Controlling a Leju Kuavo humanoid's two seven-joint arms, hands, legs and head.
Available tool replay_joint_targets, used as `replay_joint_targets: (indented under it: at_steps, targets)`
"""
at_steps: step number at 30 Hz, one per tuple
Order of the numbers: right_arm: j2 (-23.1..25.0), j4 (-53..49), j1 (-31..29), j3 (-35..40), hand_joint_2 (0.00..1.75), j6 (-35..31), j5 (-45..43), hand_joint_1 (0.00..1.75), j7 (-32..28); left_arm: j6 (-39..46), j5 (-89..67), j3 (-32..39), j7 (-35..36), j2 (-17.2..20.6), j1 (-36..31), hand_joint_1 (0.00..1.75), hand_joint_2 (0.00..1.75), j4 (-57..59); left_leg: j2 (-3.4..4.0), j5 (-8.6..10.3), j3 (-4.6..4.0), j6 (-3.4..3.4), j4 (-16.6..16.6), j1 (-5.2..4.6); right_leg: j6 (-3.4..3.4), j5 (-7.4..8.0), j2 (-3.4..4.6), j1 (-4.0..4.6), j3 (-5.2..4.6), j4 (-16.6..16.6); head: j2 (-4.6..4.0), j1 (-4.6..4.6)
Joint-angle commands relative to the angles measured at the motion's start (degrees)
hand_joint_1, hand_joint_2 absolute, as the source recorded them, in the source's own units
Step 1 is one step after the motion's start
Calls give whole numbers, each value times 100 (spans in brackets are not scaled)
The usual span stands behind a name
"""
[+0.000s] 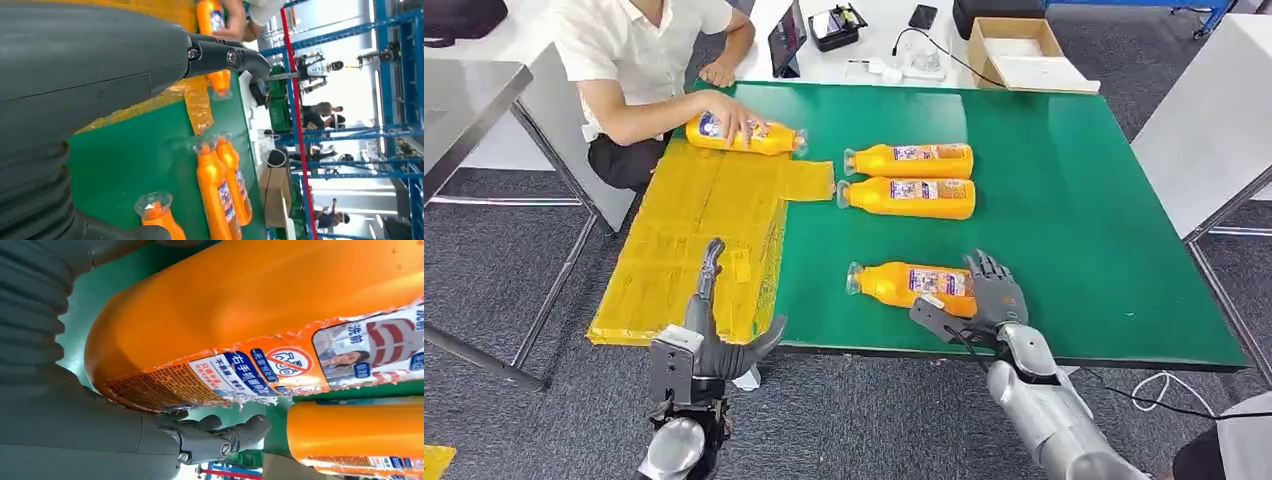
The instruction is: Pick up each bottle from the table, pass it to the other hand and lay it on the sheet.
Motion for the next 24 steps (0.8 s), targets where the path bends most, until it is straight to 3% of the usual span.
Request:
replay_joint_targets:
  at_steps: [1,2,3,5,11,16,24]
  targets:
    - [-73,554,-44,266,175,160,-14,0,17,-26,-1,-27,35,31,-107,0,175,181,-8,5,9,-5,-5,7,-12,1,-10,8,14,-7,0,4]
    - [-77,602,-62,273,175,196,-15,7,24,-36,6,-27,37,33,-120,0,175,188,-11,4,10,-9,-3,10,-15,-1,-13,11,17,-8,0,2]
    - [-83,687,-98,240,175,202,-71,134,-11,-46,15,-35,36,35,-137,0,175,209,-8,5,15,-5,-6,6,-11,-1,-10,7,21,-8,0,2]
    - [-146,905,-191,205,175,381,-171,173,-91,-111,120,-58,21,38,-219,0,175,314,-7,5,18,-5,-6,5,-9,0,-10,6,24,-7,0,2]
    - [-226,1407,-542,73,175,799,-471,175,-339,-270,582,-82,-48,83,-547,0,175,621,-27,11,24,-9,-12,11,-20,-1,-30,12,36,-14,0,4]
    - [-193,1398,-414,-467,175,1170,-1352,175,-1034,-477,964,-123,-48,144,-556,0,175,676,-24,11,28,-12,-16,12,-23,1,-25,14,41,-19,0,2]
    - [-156,1207,-211,-565,175,1294,-1776,175,-1355,-556,1099,-164,-75,237,-430,0,175,546,-24,9,33,-9,-14,12,-18,0,-26,14,46,-18,0,4]
